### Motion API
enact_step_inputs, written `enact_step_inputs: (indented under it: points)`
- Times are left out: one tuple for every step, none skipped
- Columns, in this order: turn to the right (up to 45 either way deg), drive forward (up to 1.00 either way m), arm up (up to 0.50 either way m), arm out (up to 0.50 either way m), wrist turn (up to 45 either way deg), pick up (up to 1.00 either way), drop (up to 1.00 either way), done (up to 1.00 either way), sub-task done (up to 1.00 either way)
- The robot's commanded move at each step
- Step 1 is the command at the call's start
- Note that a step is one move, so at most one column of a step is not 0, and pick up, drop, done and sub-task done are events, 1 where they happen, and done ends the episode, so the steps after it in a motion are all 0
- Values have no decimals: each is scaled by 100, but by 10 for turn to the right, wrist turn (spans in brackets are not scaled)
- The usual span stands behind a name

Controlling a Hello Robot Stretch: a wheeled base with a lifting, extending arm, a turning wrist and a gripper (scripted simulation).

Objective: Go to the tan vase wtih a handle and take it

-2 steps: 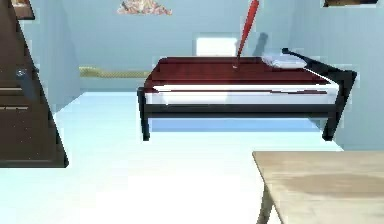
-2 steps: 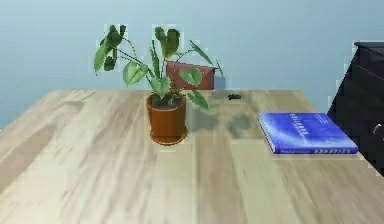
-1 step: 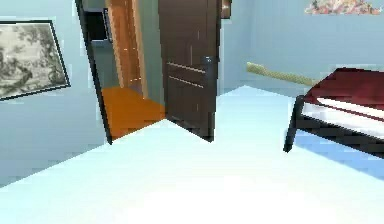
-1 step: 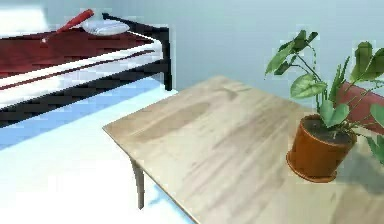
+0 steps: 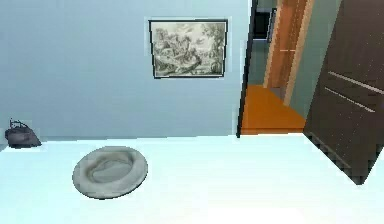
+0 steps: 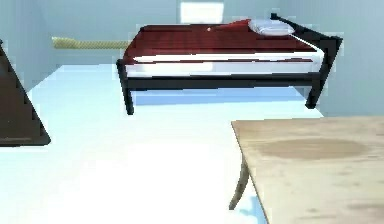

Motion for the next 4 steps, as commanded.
enact_step_inputs:
  points:
    - [-30, 0, 0, 0, 0, 0, 0, 0, 0]
    - [0, 15, 0, 0, 0, 0, 0, 0, 0]
    - [120, 0, 0, 0, 0, 0, 0, 0, 0]
    - [0, 70, 0, 0, 0, 0, 0, 0, 0]
